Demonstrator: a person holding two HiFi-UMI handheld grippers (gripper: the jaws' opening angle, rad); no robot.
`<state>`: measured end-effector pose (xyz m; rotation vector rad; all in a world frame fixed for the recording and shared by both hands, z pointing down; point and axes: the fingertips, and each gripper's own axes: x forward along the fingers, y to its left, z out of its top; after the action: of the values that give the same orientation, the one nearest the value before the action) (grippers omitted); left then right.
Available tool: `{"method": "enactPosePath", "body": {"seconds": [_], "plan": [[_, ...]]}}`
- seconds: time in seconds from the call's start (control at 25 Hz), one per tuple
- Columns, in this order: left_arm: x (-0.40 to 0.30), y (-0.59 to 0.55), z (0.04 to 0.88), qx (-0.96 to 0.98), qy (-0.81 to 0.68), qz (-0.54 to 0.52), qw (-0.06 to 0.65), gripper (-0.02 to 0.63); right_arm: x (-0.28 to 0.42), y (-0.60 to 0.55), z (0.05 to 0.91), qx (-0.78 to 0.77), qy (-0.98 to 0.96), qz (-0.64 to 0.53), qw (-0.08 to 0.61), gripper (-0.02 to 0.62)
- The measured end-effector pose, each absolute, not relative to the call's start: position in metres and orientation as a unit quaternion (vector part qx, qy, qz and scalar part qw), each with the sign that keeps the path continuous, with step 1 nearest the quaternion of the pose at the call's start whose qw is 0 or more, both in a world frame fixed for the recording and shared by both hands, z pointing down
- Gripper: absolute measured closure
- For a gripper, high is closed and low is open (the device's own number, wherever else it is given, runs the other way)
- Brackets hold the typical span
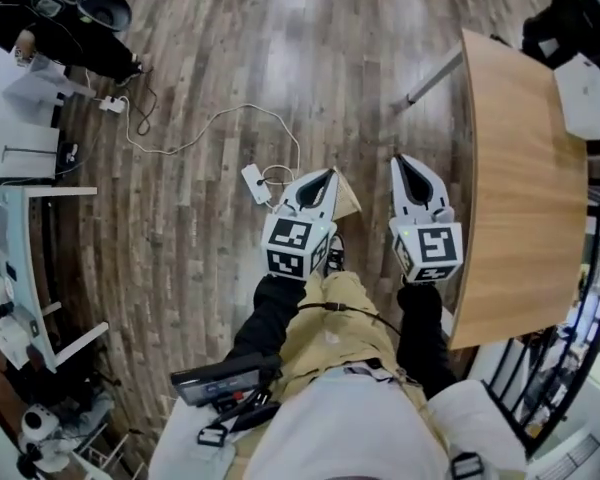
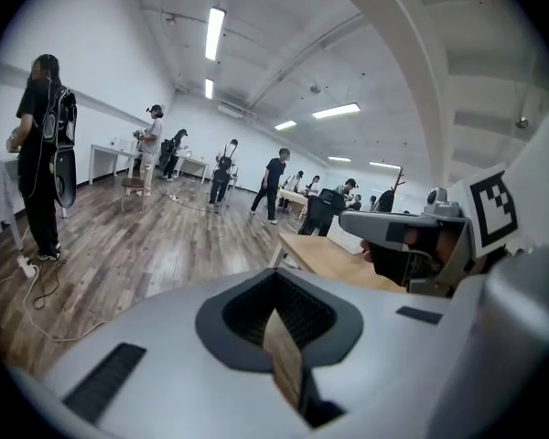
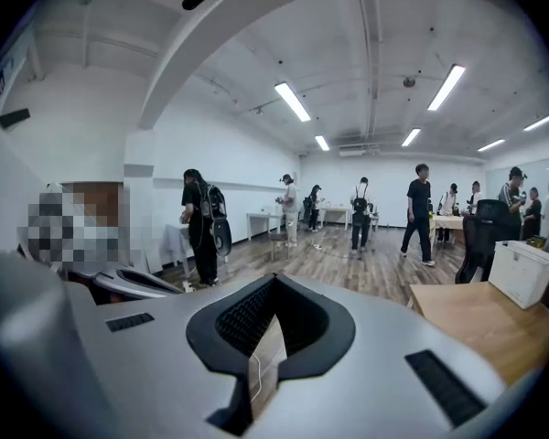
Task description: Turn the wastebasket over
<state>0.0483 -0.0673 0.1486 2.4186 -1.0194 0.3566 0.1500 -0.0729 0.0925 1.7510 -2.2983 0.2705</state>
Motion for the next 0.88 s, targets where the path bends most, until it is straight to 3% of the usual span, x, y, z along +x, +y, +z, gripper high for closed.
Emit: {"method": "enactPosePath", "body": {"seconds": [0.28,0.88], "plan": [[0.045,-0.049,0.070,0.895,-0.387,0.078,0.208,0.604,0.148,-0.043,0.013,0.615,-0.784,0.043,0.067,0.575],[0.053,-0.042,-0.036,0.915,-0.385,0.016,0.120,0.604,0.130,-0.021,-0.080,0.608,-0.793,-0.031,0.025,0.575]]}}
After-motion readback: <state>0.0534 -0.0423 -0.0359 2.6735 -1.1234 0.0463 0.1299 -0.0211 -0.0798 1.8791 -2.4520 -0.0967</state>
